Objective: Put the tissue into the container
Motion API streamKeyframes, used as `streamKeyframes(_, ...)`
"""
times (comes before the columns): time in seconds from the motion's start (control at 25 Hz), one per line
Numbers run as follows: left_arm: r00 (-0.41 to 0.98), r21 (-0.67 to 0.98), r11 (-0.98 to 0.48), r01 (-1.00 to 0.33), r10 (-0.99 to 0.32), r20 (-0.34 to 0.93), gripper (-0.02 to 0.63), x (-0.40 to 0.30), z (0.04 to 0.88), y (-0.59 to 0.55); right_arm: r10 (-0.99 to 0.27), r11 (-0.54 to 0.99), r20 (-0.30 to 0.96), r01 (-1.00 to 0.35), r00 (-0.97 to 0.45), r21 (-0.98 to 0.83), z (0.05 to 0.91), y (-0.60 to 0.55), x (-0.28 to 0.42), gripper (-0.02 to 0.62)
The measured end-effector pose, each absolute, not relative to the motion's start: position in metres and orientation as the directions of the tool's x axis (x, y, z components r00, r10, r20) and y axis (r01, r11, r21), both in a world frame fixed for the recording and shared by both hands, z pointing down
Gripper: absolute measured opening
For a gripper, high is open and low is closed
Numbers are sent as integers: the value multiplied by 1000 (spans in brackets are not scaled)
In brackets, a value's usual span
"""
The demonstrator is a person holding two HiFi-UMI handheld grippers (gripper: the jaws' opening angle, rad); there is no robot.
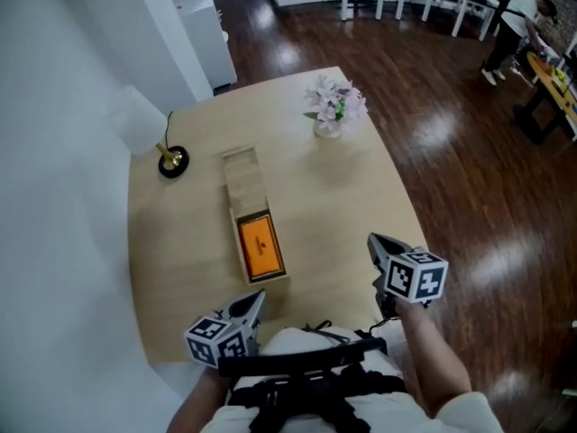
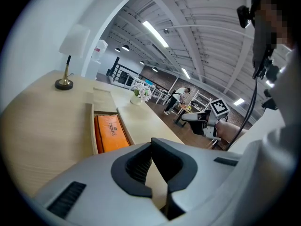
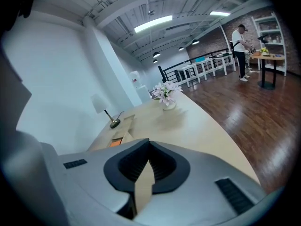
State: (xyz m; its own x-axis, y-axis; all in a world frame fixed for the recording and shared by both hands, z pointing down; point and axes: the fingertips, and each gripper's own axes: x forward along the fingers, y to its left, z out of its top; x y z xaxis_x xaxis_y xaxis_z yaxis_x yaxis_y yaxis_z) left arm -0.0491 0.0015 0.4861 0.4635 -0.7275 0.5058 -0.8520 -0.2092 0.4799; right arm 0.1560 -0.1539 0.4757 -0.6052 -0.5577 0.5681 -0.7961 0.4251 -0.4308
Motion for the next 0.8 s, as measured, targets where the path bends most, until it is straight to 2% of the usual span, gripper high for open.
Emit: streamKeyframes(0.8, 463, 443, -236, -865, -719, 519, 0, -43, 497, 3, -548, 485, 627, -821, -554, -302, 488, -156, 158, 0)
